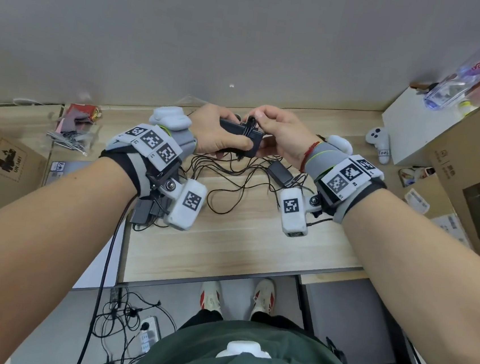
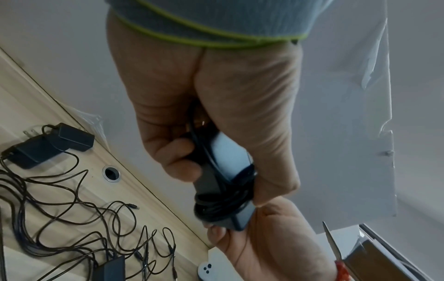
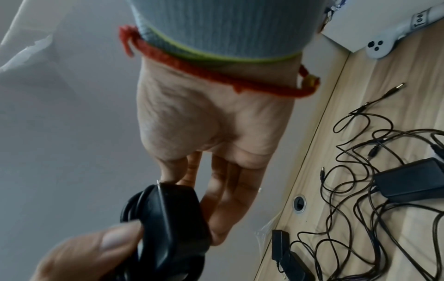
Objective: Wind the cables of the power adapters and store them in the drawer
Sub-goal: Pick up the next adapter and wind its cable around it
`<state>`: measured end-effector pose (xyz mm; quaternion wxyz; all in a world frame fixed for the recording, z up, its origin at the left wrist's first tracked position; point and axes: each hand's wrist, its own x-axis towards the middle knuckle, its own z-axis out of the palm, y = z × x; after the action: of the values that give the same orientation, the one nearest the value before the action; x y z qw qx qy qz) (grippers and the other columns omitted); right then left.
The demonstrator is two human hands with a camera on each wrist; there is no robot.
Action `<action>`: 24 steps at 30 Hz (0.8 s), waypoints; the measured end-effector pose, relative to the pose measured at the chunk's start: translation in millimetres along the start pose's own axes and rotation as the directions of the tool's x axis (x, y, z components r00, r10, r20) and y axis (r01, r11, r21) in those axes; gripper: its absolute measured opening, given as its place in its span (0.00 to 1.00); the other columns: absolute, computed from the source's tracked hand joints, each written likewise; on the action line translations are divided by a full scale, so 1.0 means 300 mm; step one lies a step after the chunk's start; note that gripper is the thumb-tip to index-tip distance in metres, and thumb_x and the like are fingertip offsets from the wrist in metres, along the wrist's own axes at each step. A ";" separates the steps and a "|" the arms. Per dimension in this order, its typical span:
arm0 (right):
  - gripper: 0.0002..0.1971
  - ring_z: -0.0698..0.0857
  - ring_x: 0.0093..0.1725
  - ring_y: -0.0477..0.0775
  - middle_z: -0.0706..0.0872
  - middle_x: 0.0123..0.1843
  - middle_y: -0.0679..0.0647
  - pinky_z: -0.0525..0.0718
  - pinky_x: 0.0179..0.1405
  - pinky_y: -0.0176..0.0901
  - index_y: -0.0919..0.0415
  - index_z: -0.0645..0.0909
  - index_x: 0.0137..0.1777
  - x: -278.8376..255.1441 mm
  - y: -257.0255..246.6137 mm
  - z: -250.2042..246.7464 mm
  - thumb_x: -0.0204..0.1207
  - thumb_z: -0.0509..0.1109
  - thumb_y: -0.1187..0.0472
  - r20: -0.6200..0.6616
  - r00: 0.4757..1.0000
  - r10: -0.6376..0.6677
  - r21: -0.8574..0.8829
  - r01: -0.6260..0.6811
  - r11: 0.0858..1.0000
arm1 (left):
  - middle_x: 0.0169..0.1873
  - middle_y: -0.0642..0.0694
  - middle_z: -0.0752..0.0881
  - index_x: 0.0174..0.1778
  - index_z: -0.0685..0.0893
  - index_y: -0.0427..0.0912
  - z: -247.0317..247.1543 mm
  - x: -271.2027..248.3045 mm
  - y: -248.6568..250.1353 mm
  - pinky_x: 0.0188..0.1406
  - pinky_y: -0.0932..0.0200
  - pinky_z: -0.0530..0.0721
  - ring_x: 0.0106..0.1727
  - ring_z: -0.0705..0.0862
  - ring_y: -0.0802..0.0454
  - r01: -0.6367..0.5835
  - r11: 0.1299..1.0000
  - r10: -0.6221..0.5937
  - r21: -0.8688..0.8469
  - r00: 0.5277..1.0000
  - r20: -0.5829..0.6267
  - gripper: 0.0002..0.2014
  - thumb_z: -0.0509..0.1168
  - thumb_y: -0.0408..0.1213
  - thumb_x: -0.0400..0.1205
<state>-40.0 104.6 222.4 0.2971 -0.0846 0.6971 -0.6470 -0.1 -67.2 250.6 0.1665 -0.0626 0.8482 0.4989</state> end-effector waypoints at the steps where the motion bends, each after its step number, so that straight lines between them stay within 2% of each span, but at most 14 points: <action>1: 0.11 0.78 0.33 0.57 0.78 0.45 0.63 0.86 0.27 0.41 0.55 0.80 0.53 -0.003 0.005 -0.004 0.89 0.58 0.55 -0.012 1.000 0.007 0.002 -0.007 1.000 | 0.31 0.47 0.83 0.39 0.81 0.46 0.009 0.004 -0.005 0.21 0.63 0.83 0.25 0.81 0.55 -0.003 1.000 0.003 -0.014 1.000 -0.010 0.17 0.83 0.44 0.67; 3: 0.12 0.77 0.37 0.58 0.77 0.47 0.63 0.85 0.26 0.40 0.54 0.81 0.52 -0.017 0.014 -0.010 0.89 0.58 0.52 -0.035 0.999 0.028 0.017 -0.028 0.999 | 0.30 0.47 0.83 0.37 0.79 0.46 0.031 0.012 -0.014 0.29 0.56 0.85 0.27 0.82 0.52 0.002 0.999 -0.002 -0.042 1.000 -0.007 0.25 0.84 0.55 0.58; 5: 0.12 0.75 0.34 0.56 0.76 0.44 0.62 0.84 0.25 0.40 0.53 0.80 0.49 -0.031 0.019 -0.011 0.89 0.58 0.51 -0.050 0.998 0.042 0.037 -0.040 0.999 | 0.30 0.45 0.83 0.37 0.79 0.46 0.048 0.023 -0.020 0.32 0.51 0.85 0.29 0.82 0.49 0.010 0.998 -0.010 -0.055 1.000 -0.013 0.30 0.82 0.61 0.50; 7: 0.14 0.74 0.32 0.54 0.76 0.38 0.57 0.82 0.24 0.40 0.53 0.78 0.46 -0.055 0.040 -0.014 0.88 0.57 0.49 -0.088 0.994 0.063 0.080 -0.056 0.995 | 0.28 0.45 0.83 0.35 0.79 0.47 0.075 0.038 -0.021 0.32 0.49 0.84 0.29 0.82 0.46 -0.003 0.999 0.004 -0.035 1.000 0.017 0.27 0.79 0.60 0.50; 9: 0.15 0.75 0.31 0.55 0.78 0.37 0.54 0.82 0.25 0.42 0.52 0.79 0.45 -0.075 0.060 -0.013 0.88 0.57 0.47 -0.115 0.990 0.084 0.133 -0.069 0.989 | 0.26 0.45 0.83 0.31 0.80 0.51 0.097 0.045 -0.024 0.34 0.43 0.86 0.28 0.82 0.44 -0.016 1.000 0.016 0.018 1.000 0.018 0.20 0.76 0.58 0.52; 11: 0.15 0.76 0.31 0.56 0.79 0.36 0.53 0.84 0.26 0.44 0.52 0.79 0.44 -0.097 0.089 -0.020 0.87 0.59 0.46 -0.150 0.981 0.120 0.187 -0.091 0.978 | 0.26 0.45 0.84 0.30 0.81 0.52 0.124 0.063 -0.030 0.38 0.39 0.88 0.27 0.82 0.44 -0.025 0.998 0.022 0.057 0.998 0.058 0.19 0.75 0.59 0.51; 13: 0.13 0.76 0.31 0.56 0.79 0.36 0.53 0.85 0.27 0.46 0.53 0.79 0.44 -0.118 0.112 -0.027 0.86 0.62 0.48 -0.168 0.975 0.143 0.227 -0.103 0.968 | 0.27 0.49 0.83 0.35 0.82 0.49 0.148 0.067 -0.037 0.35 0.48 0.85 0.28 0.80 0.49 -0.044 0.995 0.037 0.086 0.996 0.084 0.24 0.79 0.60 0.54; 15: 0.11 0.76 0.31 0.57 0.76 0.36 0.55 0.87 0.29 0.50 0.53 0.79 0.42 -0.138 0.134 -0.037 0.84 0.65 0.50 -0.183 0.970 0.161 0.226 -0.118 0.967 | 0.26 0.49 0.79 0.40 0.81 0.41 0.173 0.069 -0.046 0.26 0.61 0.78 0.24 0.77 0.54 -0.077 0.991 0.062 0.107 0.988 0.139 0.27 0.83 0.56 0.61; 16: 0.10 0.77 0.31 0.57 0.76 0.35 0.55 0.89 0.31 0.52 0.52 0.79 0.42 -0.147 0.145 -0.042 0.84 0.66 0.51 -0.192 0.966 0.175 0.219 -0.131 0.967 | 0.26 0.50 0.79 0.43 0.80 0.40 0.185 0.067 -0.049 0.22 0.64 0.75 0.23 0.76 0.55 -0.087 0.988 0.067 0.124 0.986 0.153 0.27 0.83 0.55 0.62; 18: 0.10 0.78 0.30 0.57 0.78 0.33 0.53 0.88 0.35 0.55 0.52 0.77 0.41 -0.169 0.168 -0.053 0.84 0.66 0.52 -0.208 0.958 0.198 0.214 -0.153 0.965 | 0.27 0.51 0.79 0.45 0.82 0.40 0.210 0.061 -0.059 0.25 0.60 0.75 0.27 0.77 0.52 -0.094 0.984 0.065 0.154 0.981 0.183 0.32 0.85 0.58 0.56; 20: 0.10 0.80 0.31 0.59 0.81 0.33 0.53 0.88 0.36 0.53 0.53 0.76 0.44 -0.187 0.184 -0.052 0.84 0.65 0.49 -0.220 0.957 0.189 0.191 -0.148 0.970 | 0.27 0.51 0.80 0.42 0.82 0.43 0.228 0.053 -0.067 0.32 0.54 0.76 0.30 0.77 0.49 -0.098 0.983 0.067 0.158 0.980 0.190 0.36 0.80 0.65 0.47; 24: 0.11 0.87 0.32 0.66 0.84 0.40 0.54 0.86 0.28 0.46 0.54 0.74 0.53 -0.216 0.216 -0.040 0.85 0.62 0.46 -0.266 0.950 0.162 0.202 -0.110 0.973 | 0.26 0.47 0.80 0.34 0.79 0.48 0.258 0.064 -0.087 0.34 0.49 0.78 0.29 0.77 0.46 -0.069 0.992 0.050 0.104 0.984 0.173 0.34 0.74 0.72 0.46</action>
<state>23.5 157.0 180.3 0.2458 0.0844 0.6732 -0.6923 5.9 -11.6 187.9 0.2265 0.0150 0.8585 0.4598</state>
